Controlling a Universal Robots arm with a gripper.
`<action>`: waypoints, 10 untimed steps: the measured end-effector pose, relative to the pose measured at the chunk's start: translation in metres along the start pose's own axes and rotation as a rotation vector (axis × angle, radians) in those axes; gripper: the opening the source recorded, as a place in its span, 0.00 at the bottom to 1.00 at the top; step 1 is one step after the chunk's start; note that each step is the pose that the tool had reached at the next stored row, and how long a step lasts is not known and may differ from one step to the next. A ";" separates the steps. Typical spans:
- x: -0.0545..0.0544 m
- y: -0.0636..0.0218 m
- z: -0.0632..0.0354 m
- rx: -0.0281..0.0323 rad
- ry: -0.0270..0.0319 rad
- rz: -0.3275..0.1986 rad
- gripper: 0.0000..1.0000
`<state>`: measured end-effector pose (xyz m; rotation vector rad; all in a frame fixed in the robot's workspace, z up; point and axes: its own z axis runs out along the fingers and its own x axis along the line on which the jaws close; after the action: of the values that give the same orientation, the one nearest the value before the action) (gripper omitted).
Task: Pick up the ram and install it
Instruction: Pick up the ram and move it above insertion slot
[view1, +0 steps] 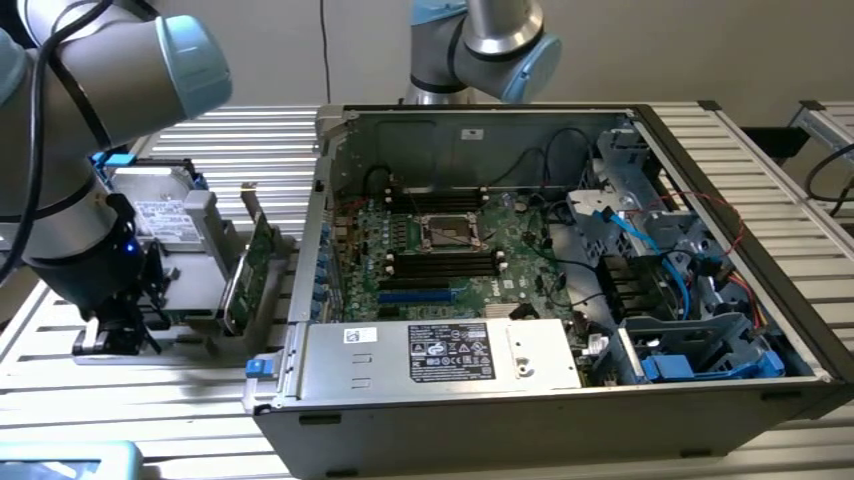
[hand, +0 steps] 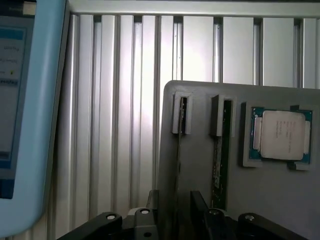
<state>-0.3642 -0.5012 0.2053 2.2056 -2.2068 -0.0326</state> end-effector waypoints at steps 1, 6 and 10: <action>0.000 -0.0001 0.0008 -0.0004 -0.0011 0.000 0.38; -0.002 -0.0002 0.0040 -0.0053 -0.0027 0.000 0.38; -0.002 -0.0001 0.0062 -0.0089 -0.0026 0.000 0.38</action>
<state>-0.3643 -0.4991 0.1991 2.2022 -2.2037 -0.0452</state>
